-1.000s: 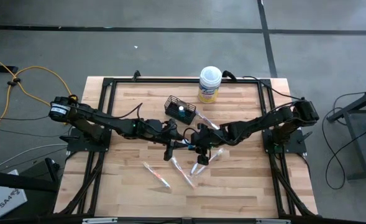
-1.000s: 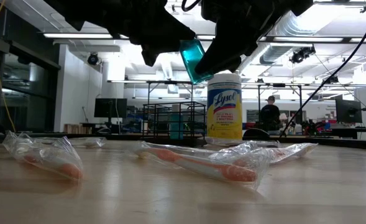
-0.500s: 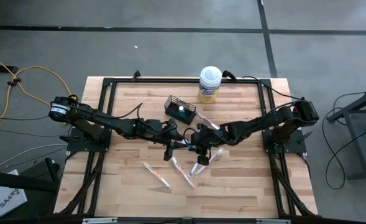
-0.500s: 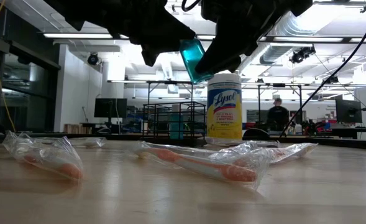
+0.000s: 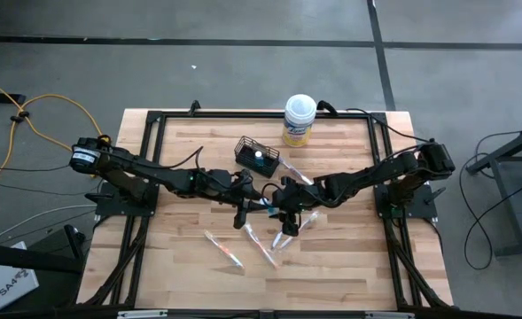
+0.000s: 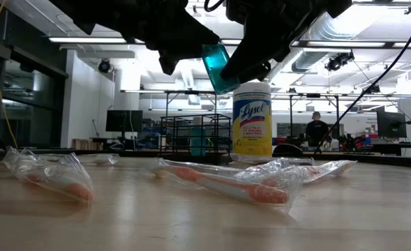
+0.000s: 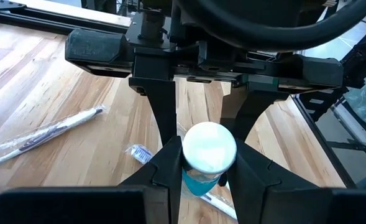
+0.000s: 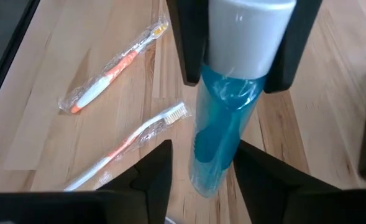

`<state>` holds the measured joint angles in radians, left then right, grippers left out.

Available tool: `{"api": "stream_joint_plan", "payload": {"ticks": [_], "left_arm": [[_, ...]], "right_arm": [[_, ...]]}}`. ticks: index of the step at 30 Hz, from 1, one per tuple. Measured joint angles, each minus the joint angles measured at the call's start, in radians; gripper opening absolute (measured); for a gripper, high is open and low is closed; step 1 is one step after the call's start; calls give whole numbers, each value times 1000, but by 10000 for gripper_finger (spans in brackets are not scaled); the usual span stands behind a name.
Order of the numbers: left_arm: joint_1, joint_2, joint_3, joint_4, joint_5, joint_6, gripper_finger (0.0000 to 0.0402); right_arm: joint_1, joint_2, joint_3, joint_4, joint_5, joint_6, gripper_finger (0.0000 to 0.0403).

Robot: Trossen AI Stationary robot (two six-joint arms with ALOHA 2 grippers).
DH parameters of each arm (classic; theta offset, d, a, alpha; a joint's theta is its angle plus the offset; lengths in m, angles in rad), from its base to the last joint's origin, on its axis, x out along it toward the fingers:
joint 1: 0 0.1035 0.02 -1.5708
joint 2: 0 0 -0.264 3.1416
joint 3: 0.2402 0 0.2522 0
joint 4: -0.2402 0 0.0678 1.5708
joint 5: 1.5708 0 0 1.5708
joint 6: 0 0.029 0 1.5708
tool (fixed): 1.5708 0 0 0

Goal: Pick & Place toothbrushing station
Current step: Put the blue mouthwash into the black mesh organizer

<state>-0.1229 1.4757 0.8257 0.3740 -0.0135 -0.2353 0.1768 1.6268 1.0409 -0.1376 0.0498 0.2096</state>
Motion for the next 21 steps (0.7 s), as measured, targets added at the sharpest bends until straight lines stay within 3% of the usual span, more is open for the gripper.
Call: {"api": "stream_joint_plan", "payload": {"ticks": [21], "left_arm": [[0,0,0,-10,-5,2,88]], "right_arm": [[-28,-9,0,-27,-6,-4,174]]}}
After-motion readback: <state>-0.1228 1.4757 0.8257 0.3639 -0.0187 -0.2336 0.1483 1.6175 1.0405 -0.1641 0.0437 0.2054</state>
